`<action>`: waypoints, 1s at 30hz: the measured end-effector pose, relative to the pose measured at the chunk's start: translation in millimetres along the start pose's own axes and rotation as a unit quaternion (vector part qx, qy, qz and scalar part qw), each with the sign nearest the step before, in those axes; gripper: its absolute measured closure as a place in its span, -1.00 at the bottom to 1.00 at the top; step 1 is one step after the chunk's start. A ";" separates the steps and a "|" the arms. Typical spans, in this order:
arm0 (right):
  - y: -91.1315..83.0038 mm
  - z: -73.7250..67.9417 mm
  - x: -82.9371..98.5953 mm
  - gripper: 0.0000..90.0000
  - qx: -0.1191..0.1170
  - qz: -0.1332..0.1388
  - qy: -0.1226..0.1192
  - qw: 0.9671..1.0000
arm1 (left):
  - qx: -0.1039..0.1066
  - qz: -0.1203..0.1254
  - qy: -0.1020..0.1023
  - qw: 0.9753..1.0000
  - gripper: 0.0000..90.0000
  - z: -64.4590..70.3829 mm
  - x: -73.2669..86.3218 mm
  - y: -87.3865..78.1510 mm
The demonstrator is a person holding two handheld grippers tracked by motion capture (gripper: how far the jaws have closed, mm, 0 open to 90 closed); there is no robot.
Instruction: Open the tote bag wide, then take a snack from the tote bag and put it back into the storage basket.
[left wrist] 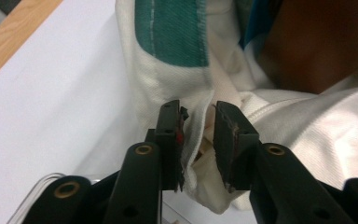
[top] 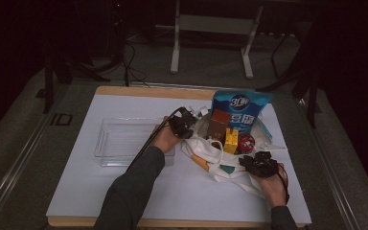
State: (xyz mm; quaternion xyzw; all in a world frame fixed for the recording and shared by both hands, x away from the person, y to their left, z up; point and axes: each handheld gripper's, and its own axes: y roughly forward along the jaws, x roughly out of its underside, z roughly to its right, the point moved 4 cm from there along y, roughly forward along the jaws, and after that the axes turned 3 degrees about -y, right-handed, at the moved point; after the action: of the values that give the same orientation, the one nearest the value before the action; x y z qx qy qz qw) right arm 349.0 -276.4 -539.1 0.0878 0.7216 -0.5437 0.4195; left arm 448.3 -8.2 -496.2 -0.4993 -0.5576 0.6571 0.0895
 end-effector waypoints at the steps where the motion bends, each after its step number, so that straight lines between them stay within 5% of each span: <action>1: 0.7 -0.6 1.0 0.55 0.002 0.001 0.000 1.000 | 0.004 0.002 -0.001 1.000 0.54 -0.5 0.4 -1.6; 5: 5.5 -2.1 7.3 0.57 0.006 0.022 0.013 1.000 | 0.016 0.016 -0.008 1.000 0.47 -0.3 -0.3 -11.6; 14: 7.4 -3.1 8.8 0.57 0.005 0.021 0.015 1.000 | 0.033 0.050 0.035 0.998 0.39 11.6 -8.1 -35.1; 22: 7.6 -3.3 10.5 0.57 0.006 0.027 0.017 0.999 | 0.028 0.075 0.053 0.995 0.39 14.5 -18.4 -46.4; 30: 7.5 -3.8 11.6 0.57 0.008 0.032 0.018 0.999 | 0.021 0.074 0.074 0.994 0.36 24.6 -33.7 -45.1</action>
State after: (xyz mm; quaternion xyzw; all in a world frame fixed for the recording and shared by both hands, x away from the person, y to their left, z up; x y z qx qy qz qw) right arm 344.1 -274.0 -552.3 0.1238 0.7217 -0.5339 0.4228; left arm 426.3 -30.4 -443.3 -0.5842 -0.4967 0.6353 0.0920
